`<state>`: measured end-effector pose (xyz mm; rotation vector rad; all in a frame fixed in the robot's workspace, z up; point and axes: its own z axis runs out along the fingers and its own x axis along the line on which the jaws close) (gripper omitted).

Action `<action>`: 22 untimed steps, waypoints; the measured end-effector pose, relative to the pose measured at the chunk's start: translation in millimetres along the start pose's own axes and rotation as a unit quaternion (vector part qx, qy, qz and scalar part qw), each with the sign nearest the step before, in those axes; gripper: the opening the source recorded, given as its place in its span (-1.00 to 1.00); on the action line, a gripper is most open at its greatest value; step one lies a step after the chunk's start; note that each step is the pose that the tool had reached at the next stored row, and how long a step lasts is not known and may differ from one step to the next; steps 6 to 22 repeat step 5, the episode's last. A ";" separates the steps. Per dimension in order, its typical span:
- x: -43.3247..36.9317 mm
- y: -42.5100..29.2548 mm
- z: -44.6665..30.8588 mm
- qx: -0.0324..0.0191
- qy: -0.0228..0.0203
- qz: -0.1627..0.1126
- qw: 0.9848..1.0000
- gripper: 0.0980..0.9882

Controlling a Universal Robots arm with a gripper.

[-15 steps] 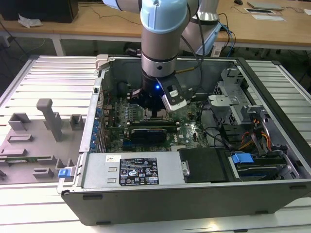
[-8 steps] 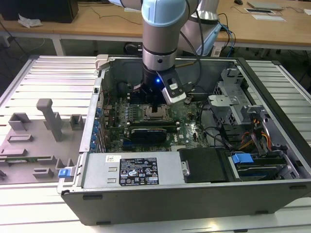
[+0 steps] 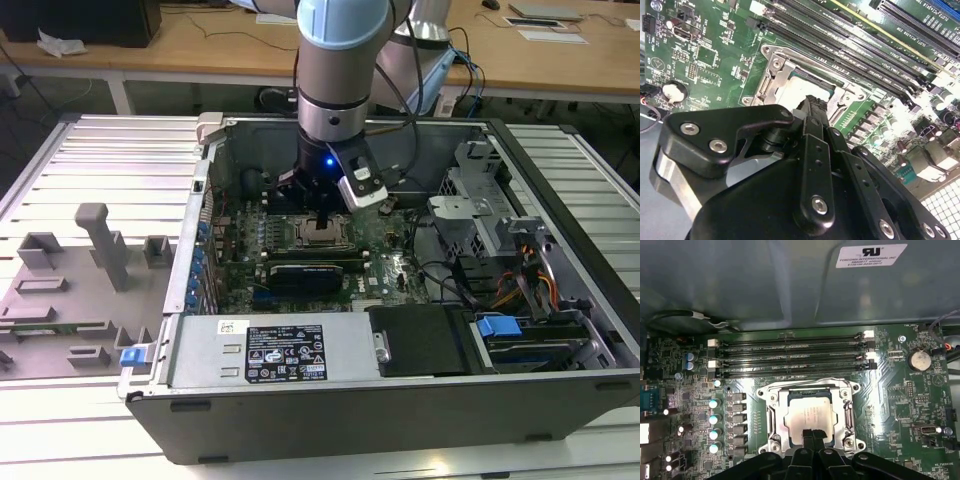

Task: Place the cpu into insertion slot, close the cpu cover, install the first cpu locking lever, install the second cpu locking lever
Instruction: 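Install the second cpu locking lever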

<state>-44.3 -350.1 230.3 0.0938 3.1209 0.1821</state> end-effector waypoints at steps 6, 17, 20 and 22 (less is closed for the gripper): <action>0.0 0.0 -0.2 0.000 0.000 0.000 1.000 -0.98; 0.0 0.0 -0.2 0.000 0.000 0.000 1.000 -0.98; 0.0 0.0 -0.2 0.000 0.000 0.000 1.000 -0.98; 0.0 0.0 -0.2 0.000 0.000 0.000 1.000 -0.98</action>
